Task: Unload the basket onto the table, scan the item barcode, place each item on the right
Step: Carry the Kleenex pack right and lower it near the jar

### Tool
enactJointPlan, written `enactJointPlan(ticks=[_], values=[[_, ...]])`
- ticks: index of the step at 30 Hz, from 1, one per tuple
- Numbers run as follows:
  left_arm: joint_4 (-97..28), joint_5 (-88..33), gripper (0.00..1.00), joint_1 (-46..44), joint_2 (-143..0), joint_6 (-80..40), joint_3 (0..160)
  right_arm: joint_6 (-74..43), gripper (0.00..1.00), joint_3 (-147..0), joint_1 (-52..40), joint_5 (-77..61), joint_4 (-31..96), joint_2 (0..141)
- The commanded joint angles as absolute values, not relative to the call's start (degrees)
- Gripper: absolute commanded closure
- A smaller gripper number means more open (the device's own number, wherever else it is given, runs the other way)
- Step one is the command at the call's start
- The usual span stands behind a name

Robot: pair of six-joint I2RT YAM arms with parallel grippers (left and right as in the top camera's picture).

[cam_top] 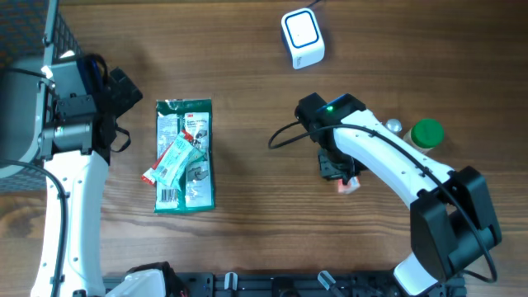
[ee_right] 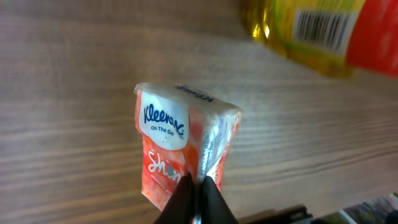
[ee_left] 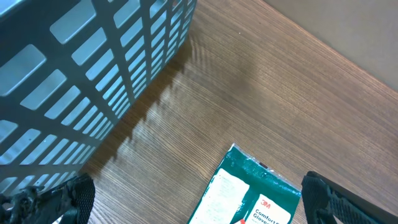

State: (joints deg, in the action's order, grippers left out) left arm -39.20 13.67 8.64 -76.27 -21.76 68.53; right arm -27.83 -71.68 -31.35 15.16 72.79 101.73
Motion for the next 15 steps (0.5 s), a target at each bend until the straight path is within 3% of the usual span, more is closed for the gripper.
enactJointPlan(ticks=[1, 10, 12, 15], values=[[-39.0, 14.0, 0.00, 8.9, -76.2, -21.3, 68.8, -26.3, 0.93, -71.6, -31.3, 14.9, 70.5, 101.8], [-39.0, 14.0, 0.00, 8.9, -76.2, -21.3, 68.8, -24.1, 0.90, -71.6, -31.3, 17.6, 69.9, 101.8], [-39.0, 14.0, 0.00, 8.9, -76.2, -21.3, 68.8, -24.0, 0.78, -71.6, -31.3, 17.6, 69.9, 101.8], [-39.0, 14.0, 0.00, 8.9, -76.2, -21.3, 68.8, -23.9, 0.76, -71.6, -31.3, 17.6, 69.8, 101.8]])
